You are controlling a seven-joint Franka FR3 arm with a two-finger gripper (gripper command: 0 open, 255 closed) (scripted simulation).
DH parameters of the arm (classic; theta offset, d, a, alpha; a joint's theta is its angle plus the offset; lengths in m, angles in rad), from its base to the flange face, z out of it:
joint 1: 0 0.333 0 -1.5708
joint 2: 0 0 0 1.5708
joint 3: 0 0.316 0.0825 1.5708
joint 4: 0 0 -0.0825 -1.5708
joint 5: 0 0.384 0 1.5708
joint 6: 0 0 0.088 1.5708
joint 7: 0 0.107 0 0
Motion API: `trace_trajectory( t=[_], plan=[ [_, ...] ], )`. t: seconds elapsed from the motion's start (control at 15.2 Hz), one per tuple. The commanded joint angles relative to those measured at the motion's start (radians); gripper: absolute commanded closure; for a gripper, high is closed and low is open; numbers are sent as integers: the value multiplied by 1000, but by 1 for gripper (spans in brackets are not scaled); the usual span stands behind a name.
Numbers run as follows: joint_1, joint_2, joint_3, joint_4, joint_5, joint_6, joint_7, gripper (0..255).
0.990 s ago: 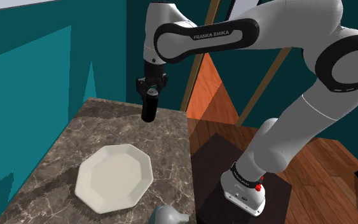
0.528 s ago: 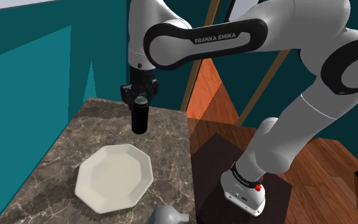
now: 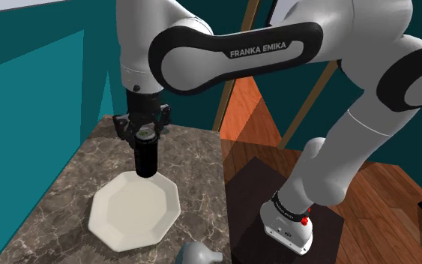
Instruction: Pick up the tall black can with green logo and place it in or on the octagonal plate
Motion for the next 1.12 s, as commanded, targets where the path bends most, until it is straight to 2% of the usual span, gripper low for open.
trace_trajectory(
  t=[0.0,0.07,1.06],
  plan=[
    [25,23,29,34,-9,-12,59,255],
    [44,51,50,70,-21,-24,103,255],
    [49,104,51,-76,-48,171,122,255]
  ],
)
